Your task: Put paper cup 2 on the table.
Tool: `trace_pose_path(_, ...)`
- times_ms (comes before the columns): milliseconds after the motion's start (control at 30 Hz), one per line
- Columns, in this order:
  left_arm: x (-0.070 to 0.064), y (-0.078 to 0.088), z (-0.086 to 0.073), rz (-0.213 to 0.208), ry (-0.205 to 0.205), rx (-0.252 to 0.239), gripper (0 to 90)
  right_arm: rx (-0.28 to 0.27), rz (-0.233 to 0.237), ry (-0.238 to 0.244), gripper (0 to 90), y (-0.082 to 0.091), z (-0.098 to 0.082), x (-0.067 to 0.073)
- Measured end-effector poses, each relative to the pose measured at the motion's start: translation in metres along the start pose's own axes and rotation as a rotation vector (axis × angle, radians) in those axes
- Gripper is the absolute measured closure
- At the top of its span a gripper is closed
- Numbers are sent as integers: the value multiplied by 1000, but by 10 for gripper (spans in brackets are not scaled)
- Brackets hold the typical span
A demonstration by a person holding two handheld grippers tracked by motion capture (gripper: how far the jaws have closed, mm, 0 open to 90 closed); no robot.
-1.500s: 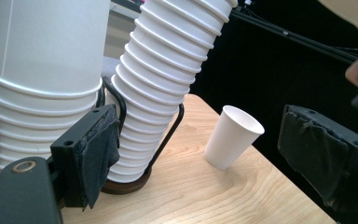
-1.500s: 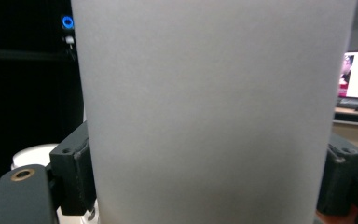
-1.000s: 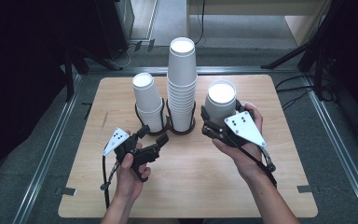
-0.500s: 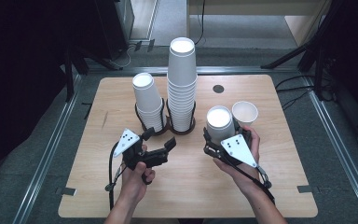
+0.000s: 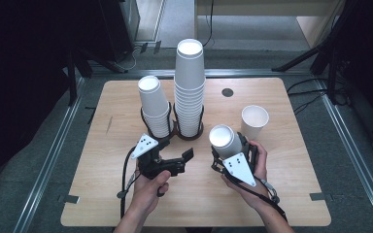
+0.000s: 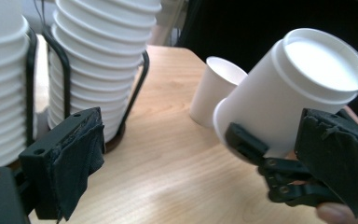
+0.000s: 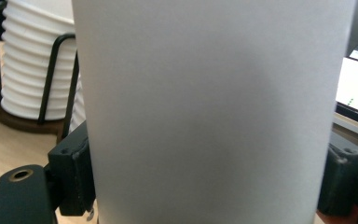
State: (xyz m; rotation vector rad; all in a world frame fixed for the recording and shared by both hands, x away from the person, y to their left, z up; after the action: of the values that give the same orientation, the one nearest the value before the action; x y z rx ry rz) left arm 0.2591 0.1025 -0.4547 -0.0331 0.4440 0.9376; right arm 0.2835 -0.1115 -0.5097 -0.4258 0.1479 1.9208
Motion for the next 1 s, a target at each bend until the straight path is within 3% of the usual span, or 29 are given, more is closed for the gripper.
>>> trace_pose_path(200,-5,0,0,-34,13,16,17,5,25,60,142,0,-7,15)
trace_pose_path(433,-16,-1,2,-65,16,57,18,-5,55,99,142,1,-8,31)
trace_pose_path(667,-26,-2,3,-58,13,113,18,-25,80,139,142,3,-7,43)
trace_pose_path(867,-28,-5,2,-56,48,132,19,-37,97,155,142,4,-5,49)
trace_pose_path(1000,-31,-6,0,-67,35,147,19,-35,105,165,142,5,-6,52)
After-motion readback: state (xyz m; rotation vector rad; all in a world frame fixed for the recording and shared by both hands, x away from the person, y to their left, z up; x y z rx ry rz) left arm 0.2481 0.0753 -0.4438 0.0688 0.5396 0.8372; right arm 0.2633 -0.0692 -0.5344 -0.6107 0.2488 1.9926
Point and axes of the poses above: each handheld gripper's, and its own axes: y roughly backward along the jaws, z roughly out of its top, x roughly to its left, the point moved 3 cm from there along -y, roughly forward along the jaws, and after that the axes turned 9 degrees about -x, right-handed, at the moved point
